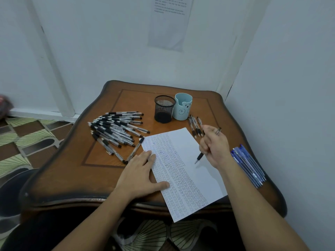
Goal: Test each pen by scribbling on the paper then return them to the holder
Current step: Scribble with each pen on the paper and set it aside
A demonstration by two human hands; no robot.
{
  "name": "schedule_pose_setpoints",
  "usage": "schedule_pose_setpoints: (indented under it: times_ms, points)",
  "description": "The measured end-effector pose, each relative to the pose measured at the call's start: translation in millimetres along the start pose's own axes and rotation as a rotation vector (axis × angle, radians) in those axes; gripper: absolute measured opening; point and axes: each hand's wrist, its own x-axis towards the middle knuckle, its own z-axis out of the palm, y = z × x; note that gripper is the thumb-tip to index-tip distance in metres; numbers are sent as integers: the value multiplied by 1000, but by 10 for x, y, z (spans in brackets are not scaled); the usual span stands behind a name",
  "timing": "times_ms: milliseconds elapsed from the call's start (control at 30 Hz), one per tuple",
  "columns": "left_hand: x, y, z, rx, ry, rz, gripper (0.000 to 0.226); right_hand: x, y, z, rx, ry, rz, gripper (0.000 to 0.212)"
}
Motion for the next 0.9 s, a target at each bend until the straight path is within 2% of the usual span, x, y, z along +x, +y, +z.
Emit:
schedule_pose_setpoints:
  times_ms: [100, 167, 233, 367, 467, 600, 633, 733, 900]
  points:
    - [-28, -6, 41, 12, 3, 11, 126, 7, 83, -67, 99, -27, 81, 46]
    - [-37, -16, 53, -1, 19, 12, 125, 8, 169, -138, 17, -38, 100, 58]
    - [-55, -12, 49, -8, 35, 15, 123, -11, 267, -200, -108, -68, 106, 56]
    - [-88, 1, 46, -40, 70, 20, 120, -68, 448, -270, -221, -130, 51, 29]
    - [-97, -3, 59, -72, 86, 24, 124, -87, 529, -258, -263, -79, 19, 27]
    - [-102, -13, 72, -110, 112, 29, 121, -93, 600, -267, -319, -185, 8, 16]
    - [-103, -10, 71, -111, 112, 28, 119, -85, 603, -277, -320, -204, 23, 18]
    - [-105, -7, 68, -114, 109, 27, 115, -31, 614, -287, -394, -201, 23, 40]
    - [-111, -7, 56, -113, 103, 23, 107, -41, 687, -238, -523, -31, -93, 52]
